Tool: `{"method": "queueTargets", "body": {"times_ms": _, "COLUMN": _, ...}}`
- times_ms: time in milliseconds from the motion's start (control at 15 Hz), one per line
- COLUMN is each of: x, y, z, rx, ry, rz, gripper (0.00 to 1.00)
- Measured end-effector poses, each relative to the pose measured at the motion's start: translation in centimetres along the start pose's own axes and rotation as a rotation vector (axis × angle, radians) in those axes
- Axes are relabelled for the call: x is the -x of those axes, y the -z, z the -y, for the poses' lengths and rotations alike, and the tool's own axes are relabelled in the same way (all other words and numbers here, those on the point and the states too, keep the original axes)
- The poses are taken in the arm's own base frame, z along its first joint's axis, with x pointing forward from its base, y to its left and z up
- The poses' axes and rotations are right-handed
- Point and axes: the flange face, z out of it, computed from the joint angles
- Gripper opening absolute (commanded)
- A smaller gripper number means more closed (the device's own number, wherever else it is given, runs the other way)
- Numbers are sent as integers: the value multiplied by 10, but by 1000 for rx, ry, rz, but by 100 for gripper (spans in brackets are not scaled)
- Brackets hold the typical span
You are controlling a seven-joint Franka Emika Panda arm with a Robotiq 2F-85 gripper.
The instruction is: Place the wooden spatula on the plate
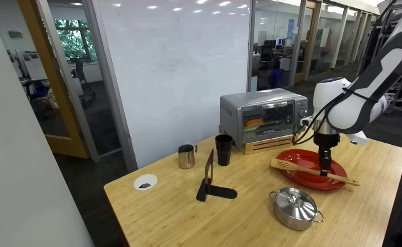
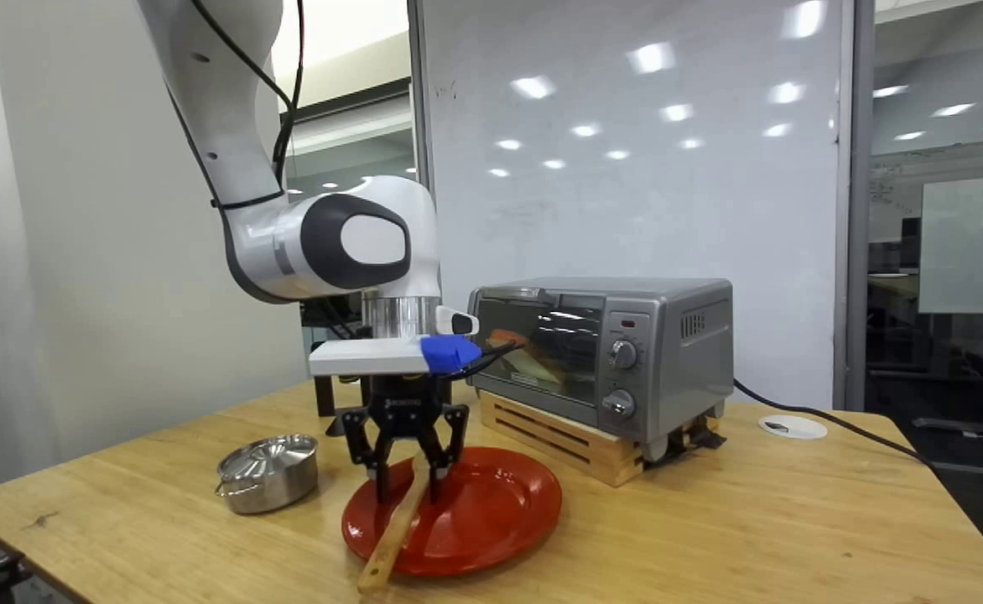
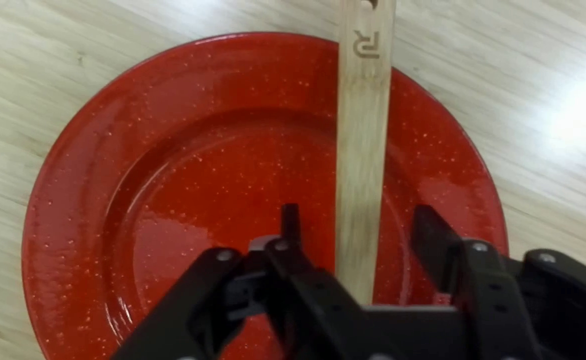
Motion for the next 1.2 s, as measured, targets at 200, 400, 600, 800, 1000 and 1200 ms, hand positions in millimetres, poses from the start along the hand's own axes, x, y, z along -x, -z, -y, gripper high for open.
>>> {"method": "queueTargets", "body": {"times_ms": 200, "x": 4, "y": 0, "z": -5, "rx": 2, "ry": -4, "rz": 1, "gripper": 100}}
{"method": "queueTargets", "body": {"times_ms": 400, "x": 15, "y": 2, "z": -15, "rx": 13, "ry": -17, "rz": 9, "gripper": 100}}
{"method": "queueTargets", "body": {"times_ms": 600, "x": 39, "y": 7, "z": -22, "rx": 23, "ry": -19, "rz": 23, "gripper": 100}}
{"method": "queueTargets", "body": {"times_ms": 800, "x": 71, "y": 13, "z": -22, "rx": 38, "ry": -8, "rz": 50, "gripper": 100}}
{"method": "queueTargets", "body": {"times_ms": 1000, "x": 101, "y": 18, "z": -16, "rx": 42, "ry": -5, "rz": 67, "gripper": 100}}
{"method": "queueTargets", "body": {"times_ms": 1200, "x": 124, "y": 24, "z": -4, "rx": 14, "ry": -42, "rz": 53, "gripper": 100}}
